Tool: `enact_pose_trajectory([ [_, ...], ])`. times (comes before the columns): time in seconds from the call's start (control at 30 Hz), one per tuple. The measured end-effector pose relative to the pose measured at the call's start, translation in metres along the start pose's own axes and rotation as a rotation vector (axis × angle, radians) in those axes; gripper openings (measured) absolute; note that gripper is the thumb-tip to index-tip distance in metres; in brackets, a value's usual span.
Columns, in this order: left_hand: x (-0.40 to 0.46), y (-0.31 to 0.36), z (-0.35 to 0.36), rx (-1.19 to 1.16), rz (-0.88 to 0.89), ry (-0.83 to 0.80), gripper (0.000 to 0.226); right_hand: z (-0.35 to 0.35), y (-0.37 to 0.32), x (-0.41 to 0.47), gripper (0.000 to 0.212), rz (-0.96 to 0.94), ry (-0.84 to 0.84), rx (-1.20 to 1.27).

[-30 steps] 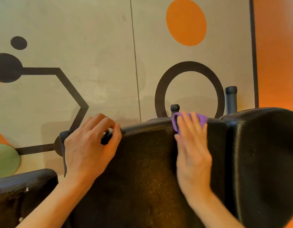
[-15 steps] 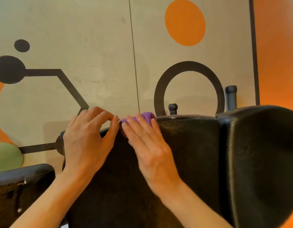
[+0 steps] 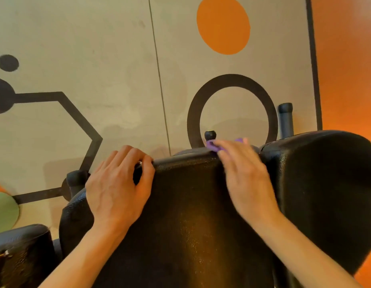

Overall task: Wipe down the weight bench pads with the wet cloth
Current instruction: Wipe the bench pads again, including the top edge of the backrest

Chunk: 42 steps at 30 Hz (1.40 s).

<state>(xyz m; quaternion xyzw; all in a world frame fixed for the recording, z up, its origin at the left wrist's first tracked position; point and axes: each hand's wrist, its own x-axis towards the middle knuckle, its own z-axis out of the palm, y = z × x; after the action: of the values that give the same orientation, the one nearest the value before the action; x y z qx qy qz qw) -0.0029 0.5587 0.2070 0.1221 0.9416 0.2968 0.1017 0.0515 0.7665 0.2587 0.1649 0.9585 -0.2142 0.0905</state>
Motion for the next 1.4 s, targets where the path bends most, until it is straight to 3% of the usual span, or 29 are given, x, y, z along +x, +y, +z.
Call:
enact_pose_trajectory([
  [0.07,0.0,0.0,0.001,0.01,0.004,0.0,0.027,-0.019,0.028,-0.003,0.031,0.321,0.123,0.063],
  [0.1,0.0,0.001,0.001,0.015,0.002,0.001,0.028,-0.014,0.015,-0.002,0.031,0.348,0.156,0.067],
  [0.2,0.001,0.001,0.002,0.033,0.007,0.003,0.03,0.032,-0.06,-0.007,0.028,-0.025,0.048,-0.009],
  [0.27,-0.001,0.0,0.002,0.031,0.008,0.007,0.031,0.037,-0.068,-0.012,0.028,-0.182,-0.032,0.002],
  [0.33,-0.001,0.0,0.001,0.011,-0.002,0.015,0.033,0.021,-0.031,-0.009,0.03,-0.092,0.047,0.077],
  [0.43,-0.001,0.001,0.002,0.001,-0.015,0.004,0.032,-0.004,0.013,-0.008,0.028,0.346,0.247,0.21],
  [0.47,-0.001,0.001,0.002,0.003,-0.017,0.004,0.033,-0.001,0.004,-0.003,0.026,0.408,0.266,0.199],
  [0.53,-0.002,0.002,0.002,0.023,-0.015,0.016,0.033,0.02,-0.034,0.003,0.022,0.269,0.201,0.08],
  [0.6,-0.002,0.003,0.001,0.048,-0.013,0.023,0.032,0.039,-0.063,-0.002,0.019,-0.034,0.081,0.011],
  [0.67,-0.001,0.004,0.001,0.03,-0.033,0.007,0.03,0.032,-0.046,-0.005,0.021,-0.124,0.053,0.062],
  [0.77,-0.001,0.005,0.001,0.0,-0.03,0.028,0.027,-0.004,0.015,-0.005,0.029,0.231,0.201,0.196],
  [0.83,-0.001,0.005,0.002,0.016,-0.021,0.023,0.026,-0.01,0.031,-0.006,0.03,0.399,0.208,0.204],
  [1.0,-0.002,0.005,0.002,0.026,-0.016,0.063,0.029,0.021,-0.017,0.002,0.027,0.002,0.075,0.083],
  [1.2,-0.001,0.006,0.003,0.019,-0.001,0.065,0.029,-0.015,0.05,-0.032,0.029,0.319,0.398,0.318],
  [1.4,-0.004,0.011,0.001,-0.001,-0.003,0.073,0.028,-0.004,0.046,-0.08,0.027,0.363,0.428,0.437],
])
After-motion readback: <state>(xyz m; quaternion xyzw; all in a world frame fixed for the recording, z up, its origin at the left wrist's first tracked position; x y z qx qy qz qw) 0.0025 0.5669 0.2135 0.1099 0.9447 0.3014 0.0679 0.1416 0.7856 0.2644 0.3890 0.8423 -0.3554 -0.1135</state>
